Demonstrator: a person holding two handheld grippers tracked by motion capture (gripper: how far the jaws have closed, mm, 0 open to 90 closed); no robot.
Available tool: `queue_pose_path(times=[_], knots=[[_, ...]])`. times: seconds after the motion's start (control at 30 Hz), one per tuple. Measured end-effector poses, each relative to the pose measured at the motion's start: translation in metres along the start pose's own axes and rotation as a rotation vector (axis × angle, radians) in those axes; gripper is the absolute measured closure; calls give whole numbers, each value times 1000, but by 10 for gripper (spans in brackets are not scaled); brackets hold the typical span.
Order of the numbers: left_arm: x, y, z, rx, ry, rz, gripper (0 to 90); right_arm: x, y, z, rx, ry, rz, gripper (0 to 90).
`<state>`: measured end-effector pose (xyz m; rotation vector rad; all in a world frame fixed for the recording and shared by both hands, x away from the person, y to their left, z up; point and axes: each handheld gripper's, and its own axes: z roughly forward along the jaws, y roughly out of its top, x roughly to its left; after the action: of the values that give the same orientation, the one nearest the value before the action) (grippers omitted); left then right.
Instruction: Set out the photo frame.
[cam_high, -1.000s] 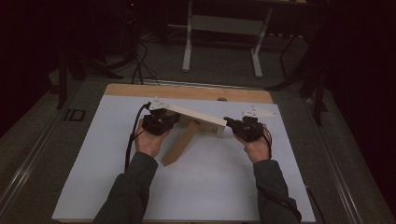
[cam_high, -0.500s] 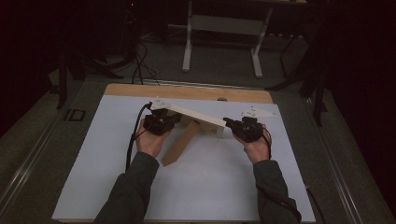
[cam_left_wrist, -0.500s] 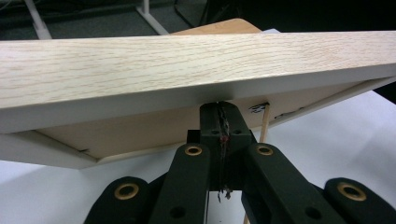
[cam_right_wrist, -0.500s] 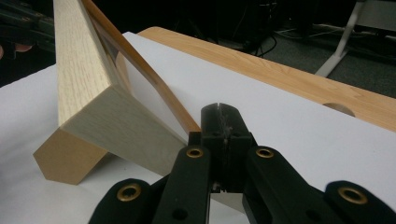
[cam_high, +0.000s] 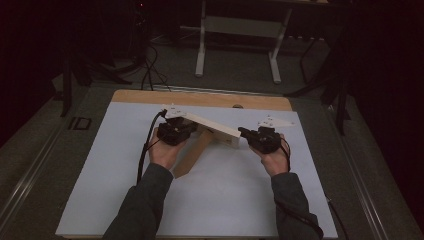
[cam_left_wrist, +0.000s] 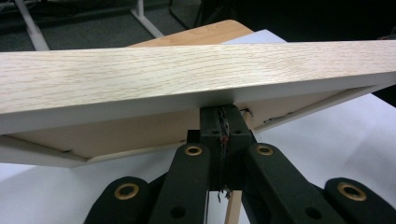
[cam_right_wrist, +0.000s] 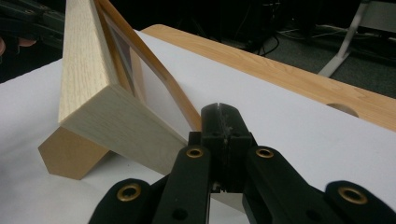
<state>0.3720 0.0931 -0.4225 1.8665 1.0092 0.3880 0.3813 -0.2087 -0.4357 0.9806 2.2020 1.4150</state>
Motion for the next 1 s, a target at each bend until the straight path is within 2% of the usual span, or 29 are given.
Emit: queue_pose_path(times=[0.2,0.73,1.0], knots=[[-6,2,3,9,-9,19,900,0,1,0,5,5,-5,897],[-11,4,6,15,-28,30,900,4,1,-1,4,13,-16,898],[-11,5,8,14,-49,13,900,7,0,-2,3,24,-25,898]])
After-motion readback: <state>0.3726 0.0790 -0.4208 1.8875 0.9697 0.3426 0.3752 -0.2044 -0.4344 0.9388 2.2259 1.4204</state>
